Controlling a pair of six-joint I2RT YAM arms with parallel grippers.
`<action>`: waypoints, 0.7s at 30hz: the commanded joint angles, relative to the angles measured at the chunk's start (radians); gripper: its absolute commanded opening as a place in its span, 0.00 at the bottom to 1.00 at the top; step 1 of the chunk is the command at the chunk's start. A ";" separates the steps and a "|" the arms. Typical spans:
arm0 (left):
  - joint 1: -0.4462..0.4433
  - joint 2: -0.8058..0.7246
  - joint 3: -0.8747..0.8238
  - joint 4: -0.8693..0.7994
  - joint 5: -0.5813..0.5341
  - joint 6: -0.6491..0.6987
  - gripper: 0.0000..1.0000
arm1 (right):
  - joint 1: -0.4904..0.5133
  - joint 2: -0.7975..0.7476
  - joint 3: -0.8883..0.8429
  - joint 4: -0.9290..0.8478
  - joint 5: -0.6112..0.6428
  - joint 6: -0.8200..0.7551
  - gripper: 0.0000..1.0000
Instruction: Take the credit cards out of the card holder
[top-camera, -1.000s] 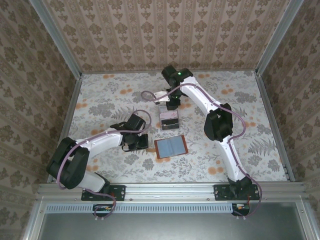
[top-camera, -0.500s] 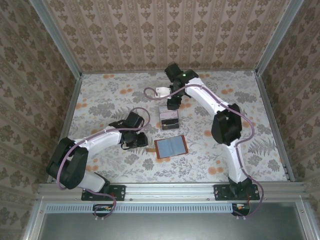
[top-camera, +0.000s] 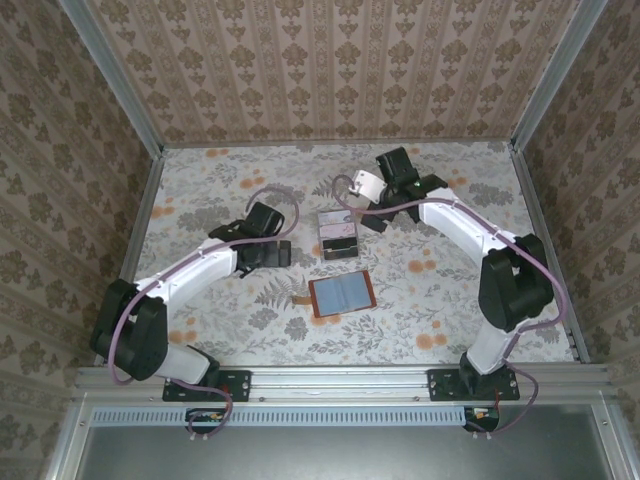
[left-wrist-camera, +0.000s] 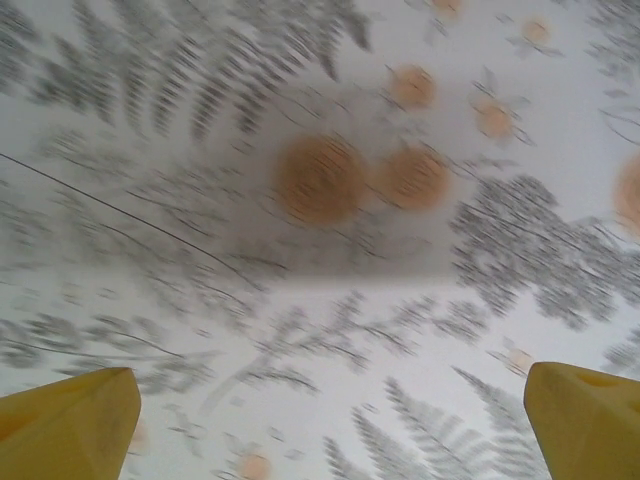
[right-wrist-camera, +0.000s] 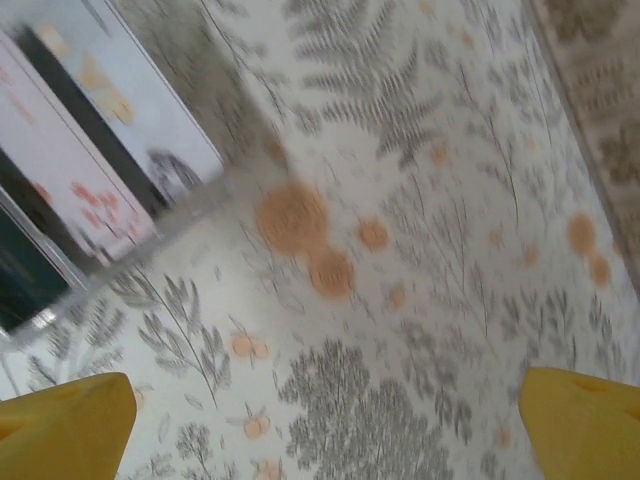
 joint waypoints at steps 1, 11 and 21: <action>0.012 0.001 0.016 -0.013 -0.291 0.120 1.00 | -0.043 -0.066 -0.121 0.178 0.131 0.158 1.00; 0.208 -0.020 -0.119 0.287 -0.364 0.310 1.00 | -0.206 -0.165 -0.488 0.539 0.155 0.490 1.00; 0.478 -0.075 -0.403 0.833 0.001 0.390 1.00 | -0.284 -0.264 -0.739 0.841 0.140 0.617 1.00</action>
